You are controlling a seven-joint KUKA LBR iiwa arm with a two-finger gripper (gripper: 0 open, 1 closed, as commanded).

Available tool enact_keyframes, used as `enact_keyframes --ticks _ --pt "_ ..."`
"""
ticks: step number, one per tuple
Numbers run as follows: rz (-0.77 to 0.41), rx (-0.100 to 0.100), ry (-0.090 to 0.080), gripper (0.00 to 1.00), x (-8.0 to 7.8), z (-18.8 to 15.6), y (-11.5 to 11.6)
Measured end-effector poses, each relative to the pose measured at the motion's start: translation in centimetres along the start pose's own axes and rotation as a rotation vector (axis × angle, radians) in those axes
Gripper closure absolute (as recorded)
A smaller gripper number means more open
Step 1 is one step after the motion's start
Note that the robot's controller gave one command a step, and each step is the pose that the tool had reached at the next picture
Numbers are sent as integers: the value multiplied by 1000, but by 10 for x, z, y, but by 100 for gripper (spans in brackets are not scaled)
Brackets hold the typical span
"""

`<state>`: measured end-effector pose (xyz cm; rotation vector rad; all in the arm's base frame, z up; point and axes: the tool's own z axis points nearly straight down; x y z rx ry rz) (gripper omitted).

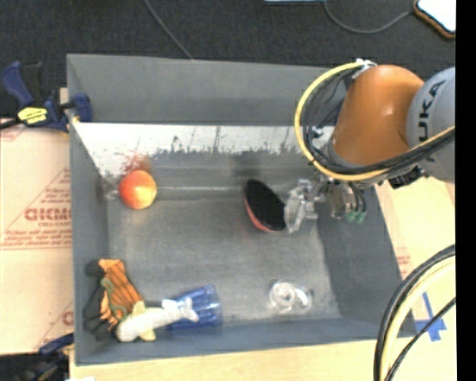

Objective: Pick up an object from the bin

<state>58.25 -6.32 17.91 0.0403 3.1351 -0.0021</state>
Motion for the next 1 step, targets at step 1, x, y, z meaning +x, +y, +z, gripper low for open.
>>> enact_keyframes --ticks 1 --pt "0 1 -7 100 -2 -4 0"
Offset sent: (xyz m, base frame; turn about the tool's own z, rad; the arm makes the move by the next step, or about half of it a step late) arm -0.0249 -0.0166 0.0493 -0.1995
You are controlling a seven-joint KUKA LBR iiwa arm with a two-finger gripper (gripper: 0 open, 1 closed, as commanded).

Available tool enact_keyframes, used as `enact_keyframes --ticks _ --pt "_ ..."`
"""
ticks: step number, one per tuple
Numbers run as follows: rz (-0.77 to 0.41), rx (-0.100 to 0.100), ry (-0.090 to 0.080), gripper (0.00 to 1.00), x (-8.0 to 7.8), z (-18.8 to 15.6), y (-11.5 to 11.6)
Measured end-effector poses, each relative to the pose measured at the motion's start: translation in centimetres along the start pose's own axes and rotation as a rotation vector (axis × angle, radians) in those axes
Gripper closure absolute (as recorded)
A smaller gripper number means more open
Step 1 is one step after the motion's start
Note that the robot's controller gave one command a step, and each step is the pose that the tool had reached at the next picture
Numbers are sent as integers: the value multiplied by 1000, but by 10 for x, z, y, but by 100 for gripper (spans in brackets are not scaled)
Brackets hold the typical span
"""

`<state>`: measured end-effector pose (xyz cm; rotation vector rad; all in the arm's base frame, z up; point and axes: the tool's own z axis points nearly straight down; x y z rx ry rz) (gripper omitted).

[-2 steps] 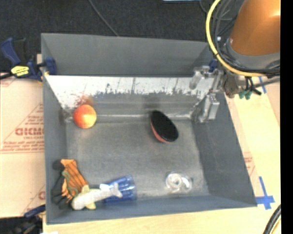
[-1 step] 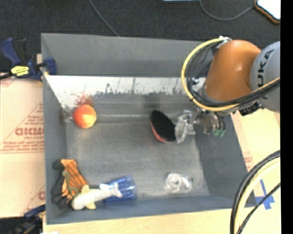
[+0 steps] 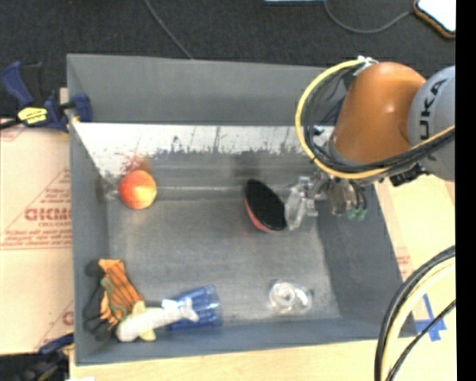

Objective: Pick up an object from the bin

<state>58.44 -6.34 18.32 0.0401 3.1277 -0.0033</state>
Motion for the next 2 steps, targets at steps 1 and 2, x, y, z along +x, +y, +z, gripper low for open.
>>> enact_keyframes --ticks 1,2 --pt "-195 3 -9 100 23 -48 -19" --pt "-162 4 -18 100 6 -18 -10"
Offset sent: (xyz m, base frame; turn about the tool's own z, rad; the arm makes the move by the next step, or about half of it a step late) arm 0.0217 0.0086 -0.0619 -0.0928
